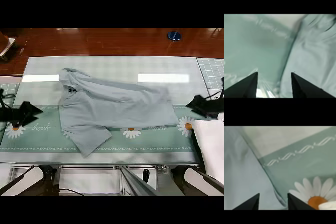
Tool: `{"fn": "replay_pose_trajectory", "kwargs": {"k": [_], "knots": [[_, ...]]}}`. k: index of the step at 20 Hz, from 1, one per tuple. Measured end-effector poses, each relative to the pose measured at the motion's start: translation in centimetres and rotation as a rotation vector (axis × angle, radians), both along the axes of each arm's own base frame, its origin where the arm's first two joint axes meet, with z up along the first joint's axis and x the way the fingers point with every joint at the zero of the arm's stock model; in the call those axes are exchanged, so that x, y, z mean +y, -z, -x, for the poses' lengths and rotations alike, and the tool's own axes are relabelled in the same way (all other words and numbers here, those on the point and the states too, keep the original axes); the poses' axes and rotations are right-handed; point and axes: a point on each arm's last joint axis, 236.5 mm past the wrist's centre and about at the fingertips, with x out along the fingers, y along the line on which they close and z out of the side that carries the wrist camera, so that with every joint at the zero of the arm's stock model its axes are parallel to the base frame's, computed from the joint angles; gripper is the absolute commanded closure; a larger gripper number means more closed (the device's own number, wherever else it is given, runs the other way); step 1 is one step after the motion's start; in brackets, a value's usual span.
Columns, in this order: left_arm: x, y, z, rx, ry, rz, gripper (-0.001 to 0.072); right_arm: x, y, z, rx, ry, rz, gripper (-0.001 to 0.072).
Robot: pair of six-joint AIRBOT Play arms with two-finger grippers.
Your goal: Fold the shirts.
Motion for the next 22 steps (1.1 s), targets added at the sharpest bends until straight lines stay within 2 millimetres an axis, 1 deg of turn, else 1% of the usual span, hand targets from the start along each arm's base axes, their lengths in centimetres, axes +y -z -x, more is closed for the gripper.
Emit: {"fn": "replay_pose_trajectory", "kwargs": {"k": [2, 4, 8, 10, 11, 12, 13, 14, 16, 19, 22], "knots": [[-2.1, 1.3, 1.8, 0.015, -0.007, 0.089, 0.0199, 2.2, 1.2, 2.0, -0.02, 0.009, -0.061, 0.0305], [-3.8, 2.2, 2.8, 0.02, -0.016, 0.154, 0.02, 3.8, 1.9, 3.3, -0.028, 0.006, -0.104, 0.0305], [-7.7, 3.8, 4.2, 0.063, 0.043, 0.24, 0.02, 5.3, 2.2, 4.3, -0.04, 0.005, -0.149, 0.0305], [-9.7, 4.4, 4.3, 0.078, 0.088, 0.26, 0.0202, 5.6, 2.3, 4.6, -0.039, 0.001, -0.16, 0.0305], [-10.5, 4.6, 4.3, 0.084, 0.105, 0.268, 0.0225, 5.8, 2.3, 4.7, -0.038, -0.002, -0.164, 0.0305], [-11.3, 4.8, 4.2, 0.087, 0.115, 0.27, 0.0341, 5.8, 2.3, 4.8, -0.036, -0.004, -0.167, 0.0305], [-11.5, 5.2, 3.9, 0.086, 0.116, 0.257, 0.0604, 5.9, 2.4, 4.8, -0.035, -0.006, -0.167, 0.0305], [-11.5, 5.7, 3.7, 0.084, 0.11, 0.234, 0.0687, 5.9, 2.4, 4.9, -0.032, -0.008, -0.167, 0.0305], [-11.6, 5.8, 3.0, 0.071, 0.104, 0.219, 0.0689, 5.5, 2.9, 5.5, -0.008, -0.008, -0.143, 0.0305], [-11.7, 5.6, 2.2, 0.051, 0.107, 0.207, 0.0689, 4.1, 3.9, 6.6, 0.053, 0.022, -0.085, 0.0305], [-11.6, 5.5, 1.7, 0.038, 0.108, 0.198, 0.0689, 3.7, 4.6, 6.6, 0.082, 0.063, -0.092, 0.0305]]}}
